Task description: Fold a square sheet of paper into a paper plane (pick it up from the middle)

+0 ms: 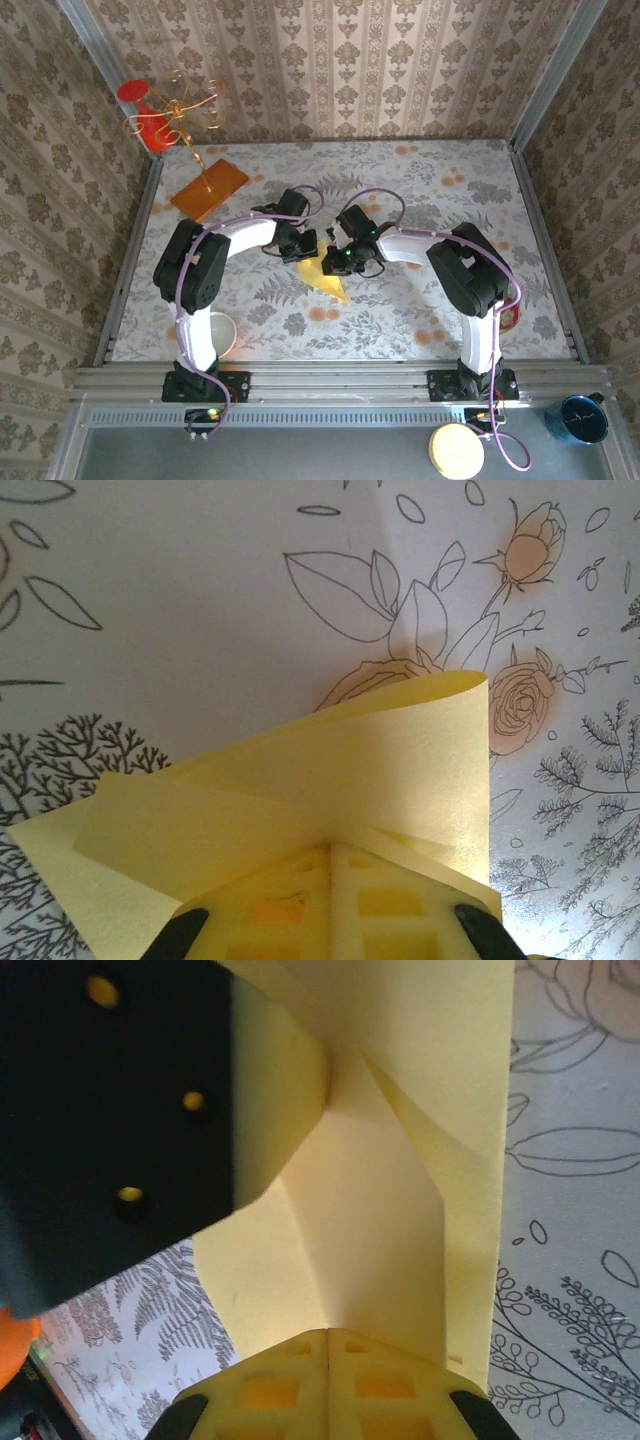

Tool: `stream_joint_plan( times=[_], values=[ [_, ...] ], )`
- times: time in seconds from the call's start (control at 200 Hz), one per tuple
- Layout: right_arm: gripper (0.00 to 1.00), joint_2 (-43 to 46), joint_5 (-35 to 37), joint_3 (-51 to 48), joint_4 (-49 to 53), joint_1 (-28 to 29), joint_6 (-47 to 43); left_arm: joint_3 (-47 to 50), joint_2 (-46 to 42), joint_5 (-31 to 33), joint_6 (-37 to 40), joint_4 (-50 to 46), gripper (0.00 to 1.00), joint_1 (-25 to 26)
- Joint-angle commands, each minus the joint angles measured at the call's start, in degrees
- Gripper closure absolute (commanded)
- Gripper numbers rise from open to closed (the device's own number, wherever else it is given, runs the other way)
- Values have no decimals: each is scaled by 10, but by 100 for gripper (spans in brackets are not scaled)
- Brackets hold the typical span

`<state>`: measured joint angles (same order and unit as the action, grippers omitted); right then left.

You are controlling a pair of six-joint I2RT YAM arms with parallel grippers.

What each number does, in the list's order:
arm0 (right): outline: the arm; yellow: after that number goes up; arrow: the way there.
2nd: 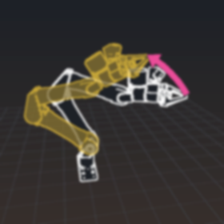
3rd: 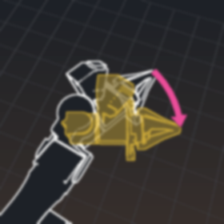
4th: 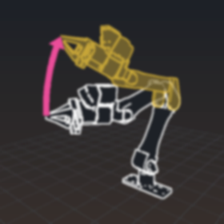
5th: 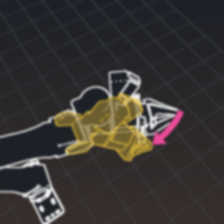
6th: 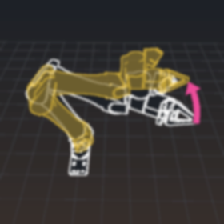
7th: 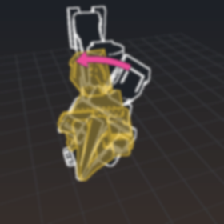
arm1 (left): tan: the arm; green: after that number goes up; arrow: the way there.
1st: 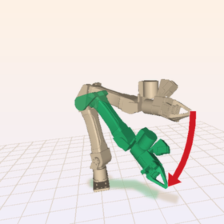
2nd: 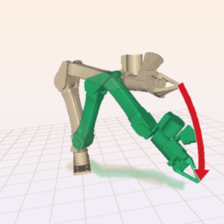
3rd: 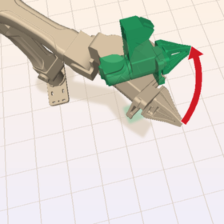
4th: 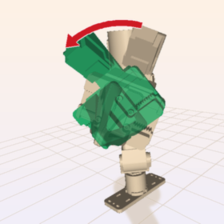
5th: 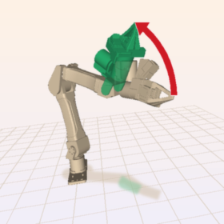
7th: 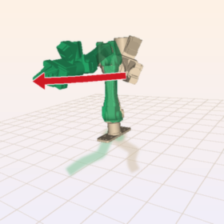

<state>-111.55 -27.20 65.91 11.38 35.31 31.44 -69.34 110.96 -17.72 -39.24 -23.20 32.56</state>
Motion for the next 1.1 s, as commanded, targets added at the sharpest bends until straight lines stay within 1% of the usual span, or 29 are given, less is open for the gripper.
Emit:
stream_joint_plan(
  times=[0.0,0.225,0.39,0.635,0.795,1.09],
  values=[
    [95,-11,-6,17,23,5,-12,6,45,49,-14,-56,94,3],
    [96,-35,14,23,35,5,-15,5,52,51,-16,-62,94,3],
    [96,-31,16,6,49,5,-26,8,55,54,-14,-65,94,-1],
    [97,38,-16,-74,71,5,-59,21,55,51,-11,-62,94,-11],
    [96,80,-10,-127,81,4,-55,25,56,46,-11,-56,94,-15],
    [94,114,-8,-167,73,3,-38,28,53,37,-6,-51,94,-18]
  ],
)
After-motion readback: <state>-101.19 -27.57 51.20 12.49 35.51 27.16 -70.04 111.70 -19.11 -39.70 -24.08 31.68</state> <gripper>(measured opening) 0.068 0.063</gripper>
